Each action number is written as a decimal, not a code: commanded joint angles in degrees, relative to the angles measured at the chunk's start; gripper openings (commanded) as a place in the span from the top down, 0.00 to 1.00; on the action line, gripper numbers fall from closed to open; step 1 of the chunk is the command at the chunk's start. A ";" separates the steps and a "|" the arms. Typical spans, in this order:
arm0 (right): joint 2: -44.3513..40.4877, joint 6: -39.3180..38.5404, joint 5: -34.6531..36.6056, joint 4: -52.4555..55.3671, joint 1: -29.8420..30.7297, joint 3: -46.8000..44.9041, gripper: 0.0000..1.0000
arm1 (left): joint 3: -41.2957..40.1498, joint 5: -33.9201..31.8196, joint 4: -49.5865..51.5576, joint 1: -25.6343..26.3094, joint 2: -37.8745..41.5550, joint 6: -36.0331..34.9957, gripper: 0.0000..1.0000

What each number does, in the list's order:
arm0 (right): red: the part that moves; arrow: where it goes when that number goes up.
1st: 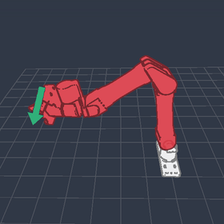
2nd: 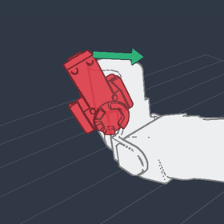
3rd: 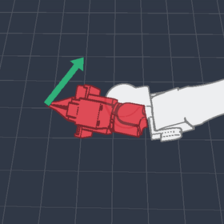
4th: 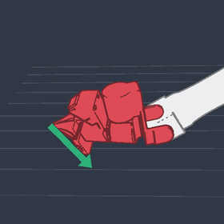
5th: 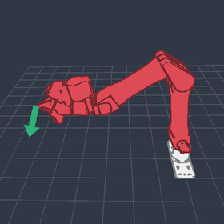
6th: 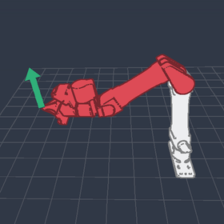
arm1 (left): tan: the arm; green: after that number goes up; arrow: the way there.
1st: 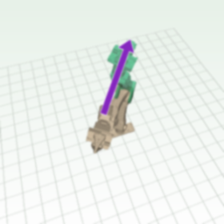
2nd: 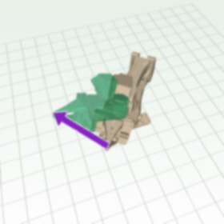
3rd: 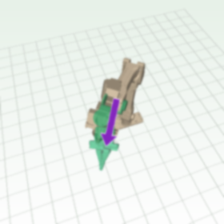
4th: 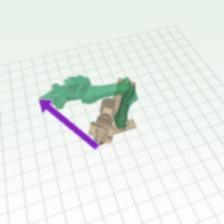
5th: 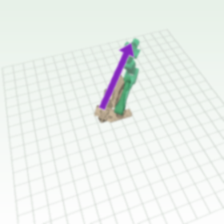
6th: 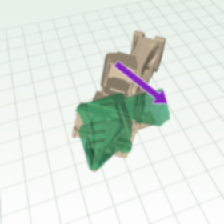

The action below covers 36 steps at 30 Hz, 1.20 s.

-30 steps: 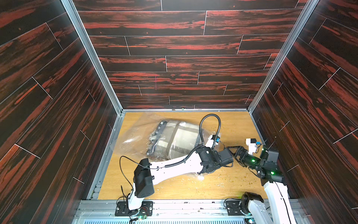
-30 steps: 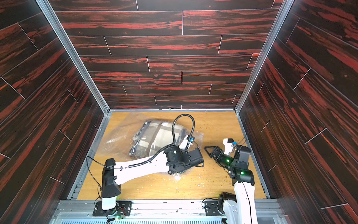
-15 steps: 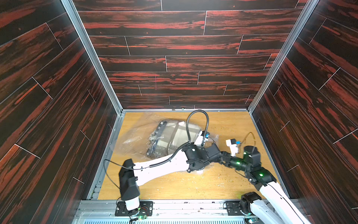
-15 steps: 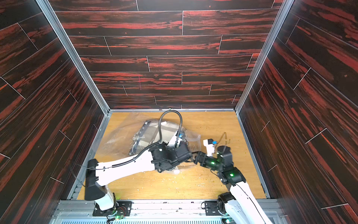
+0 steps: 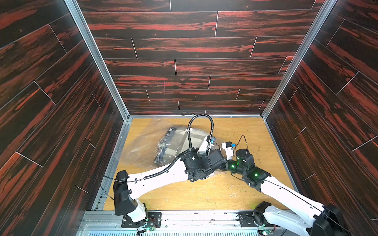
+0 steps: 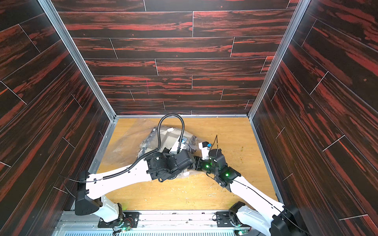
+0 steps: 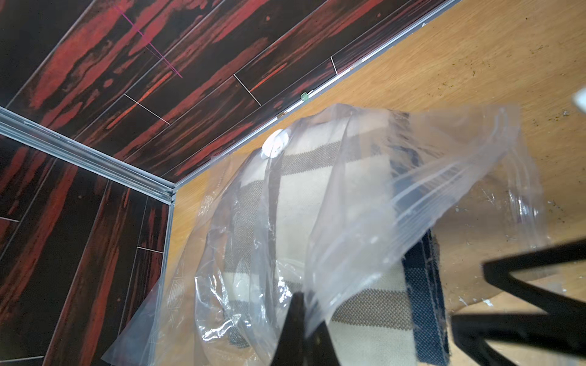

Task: Take the scarf out of the vacuum bag
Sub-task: Take out the scarf from the vacuum bag.

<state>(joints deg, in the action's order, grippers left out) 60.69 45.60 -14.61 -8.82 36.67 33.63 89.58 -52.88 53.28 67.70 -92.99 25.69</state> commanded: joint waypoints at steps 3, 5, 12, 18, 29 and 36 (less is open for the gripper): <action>3.40 0.89 1.02 -5.09 1.16 3.00 0.32 | -1.21 -0.83 -0.55 -0.33 2.84 -0.03 1.00; 4.44 1.05 1.57 -5.66 1.40 3.20 0.34 | -1.39 -0.55 -0.81 -0.36 3.09 0.48 1.00; 7.81 1.59 2.85 -9.43 1.52 3.33 0.40 | -3.95 -0.88 -2.19 -0.48 3.22 2.00 1.00; 10.41 0.65 3.95 -10.81 1.49 4.88 0.42 | -5.84 -1.58 -4.57 -0.48 4.46 2.29 1.00; 15.12 0.88 5.40 -12.13 1.53 7.16 0.46 | -6.85 -2.58 -5.83 -0.61 4.78 2.77 1.00; 14.68 0.63 8.11 -8.18 1.54 8.03 0.46 | -7.35 -2.65 -6.06 -1.14 4.77 2.61 1.00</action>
<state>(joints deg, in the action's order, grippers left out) 75.75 46.81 -8.21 -18.61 37.91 40.03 83.29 -52.99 46.81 67.22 -90.76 27.44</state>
